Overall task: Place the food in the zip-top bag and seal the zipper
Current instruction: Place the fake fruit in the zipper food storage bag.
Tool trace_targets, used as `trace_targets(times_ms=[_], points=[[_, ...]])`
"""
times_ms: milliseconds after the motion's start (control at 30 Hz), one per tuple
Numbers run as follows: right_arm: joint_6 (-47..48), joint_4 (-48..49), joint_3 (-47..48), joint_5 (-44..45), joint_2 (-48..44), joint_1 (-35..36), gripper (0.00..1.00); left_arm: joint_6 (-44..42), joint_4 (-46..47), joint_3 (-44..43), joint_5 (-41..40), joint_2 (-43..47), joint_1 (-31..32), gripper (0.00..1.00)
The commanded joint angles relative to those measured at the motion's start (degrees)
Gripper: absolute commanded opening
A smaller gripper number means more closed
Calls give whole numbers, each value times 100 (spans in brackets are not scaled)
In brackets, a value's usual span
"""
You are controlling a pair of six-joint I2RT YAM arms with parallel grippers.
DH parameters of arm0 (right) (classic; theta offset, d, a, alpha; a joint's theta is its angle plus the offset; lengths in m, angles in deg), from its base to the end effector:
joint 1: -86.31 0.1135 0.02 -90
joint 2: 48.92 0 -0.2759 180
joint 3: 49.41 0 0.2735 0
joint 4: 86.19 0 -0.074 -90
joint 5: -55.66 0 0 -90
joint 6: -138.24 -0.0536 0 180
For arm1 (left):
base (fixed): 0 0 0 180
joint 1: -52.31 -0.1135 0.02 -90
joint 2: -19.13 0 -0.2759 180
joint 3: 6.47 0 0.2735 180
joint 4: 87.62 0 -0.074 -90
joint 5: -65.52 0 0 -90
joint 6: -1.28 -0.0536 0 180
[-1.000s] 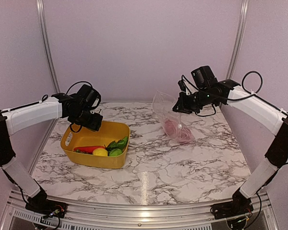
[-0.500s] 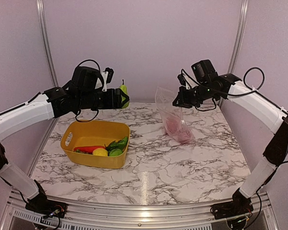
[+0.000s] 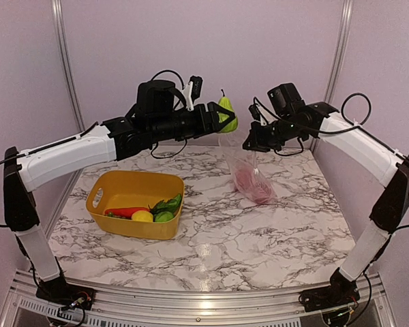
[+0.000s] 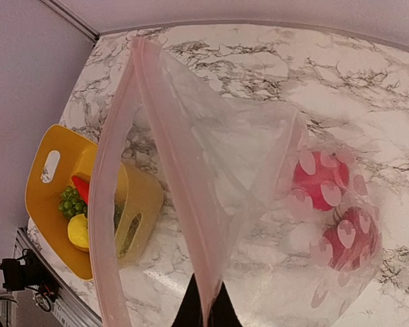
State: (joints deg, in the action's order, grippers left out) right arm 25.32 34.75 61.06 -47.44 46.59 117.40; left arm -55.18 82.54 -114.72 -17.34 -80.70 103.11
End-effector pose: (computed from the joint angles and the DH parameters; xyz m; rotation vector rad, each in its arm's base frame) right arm 0.3374 0.2177 0.3709 -0.2911 2.4169 0.7163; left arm 0.2886 -0.3644 0.4222 0.3654 1.7024 -1.2185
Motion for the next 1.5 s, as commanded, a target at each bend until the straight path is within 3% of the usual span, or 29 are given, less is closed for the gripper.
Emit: trace_targets(times_ms=[0, 167, 700, 967, 1033, 1067, 1100, 1467], points=[[39, -113, 290, 177, 76, 103, 0, 360, 102, -684, -98, -666, 114, 55], [15, -170, 359, 269, 50, 104, 0, 946, -1, -953, -425, -1255, 128, 55], [-44, -306, 351, 736, -215, 108, 0, 840, -1254, -1122, -1048, -1684, 340, 59], [-17, -240, 518, 881, -166, 172, 0, 556, -1485, -1269, -1199, -1765, 475, 73], [6, -222, 515, 905, -155, 185, 0, 447, -1436, -1303, -1218, -1752, 535, 83], [12, -221, 524, 909, -143, 185, 0, 373, -1435, -1344, -1256, -1734, 551, 96], [15, -221, 527, 919, -140, 187, 0, 299, -1434, -1392, -1312, -1701, 553, 98], [-17, -153, 467, 952, -177, 186, 0, -587, -1414, -2319, -1907, -1045, 528, 99]])
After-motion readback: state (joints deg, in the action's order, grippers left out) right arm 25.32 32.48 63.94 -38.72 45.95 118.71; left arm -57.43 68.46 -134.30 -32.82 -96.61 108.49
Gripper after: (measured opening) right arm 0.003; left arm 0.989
